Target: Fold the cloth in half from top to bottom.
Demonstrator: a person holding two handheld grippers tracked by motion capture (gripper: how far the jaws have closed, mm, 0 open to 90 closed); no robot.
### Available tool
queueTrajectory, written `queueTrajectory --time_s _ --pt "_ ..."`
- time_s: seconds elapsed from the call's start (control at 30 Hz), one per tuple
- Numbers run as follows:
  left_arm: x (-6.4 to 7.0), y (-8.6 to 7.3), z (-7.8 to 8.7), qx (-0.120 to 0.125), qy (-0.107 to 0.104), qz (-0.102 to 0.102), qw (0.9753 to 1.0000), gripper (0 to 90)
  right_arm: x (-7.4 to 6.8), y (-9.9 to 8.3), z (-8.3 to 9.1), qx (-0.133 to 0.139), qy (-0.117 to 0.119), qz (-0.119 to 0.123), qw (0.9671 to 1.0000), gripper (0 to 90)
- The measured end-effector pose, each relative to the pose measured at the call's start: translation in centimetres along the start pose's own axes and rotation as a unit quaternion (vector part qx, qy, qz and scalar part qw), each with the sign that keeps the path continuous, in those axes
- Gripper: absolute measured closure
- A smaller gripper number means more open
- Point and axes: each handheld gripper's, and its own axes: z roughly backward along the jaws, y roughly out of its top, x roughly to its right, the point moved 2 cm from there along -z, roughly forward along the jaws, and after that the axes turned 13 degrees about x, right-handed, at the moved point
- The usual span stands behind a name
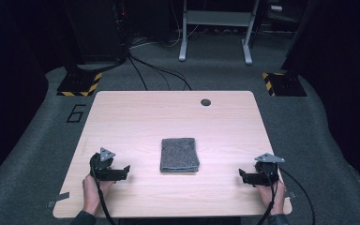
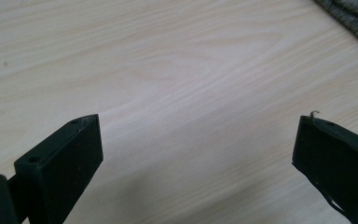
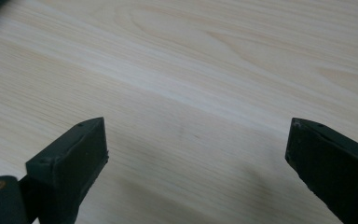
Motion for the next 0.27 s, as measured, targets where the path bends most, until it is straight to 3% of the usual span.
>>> queueTrajectory --time_s 0.13,0.27 --pt "-0.6 -1.4 0.0 -0.010 0.010 0.004 0.9999 0.2 1.0 -0.8 -0.1 -0.007 -0.010 0.000 0.9999 4.1" --pt "-1.1 -2.2 0.1 -0.001 0.011 0.018 0.9998 0.0 1.6 -1.6 -0.2 -0.010 -0.001 -0.011 0.9999 2.3"
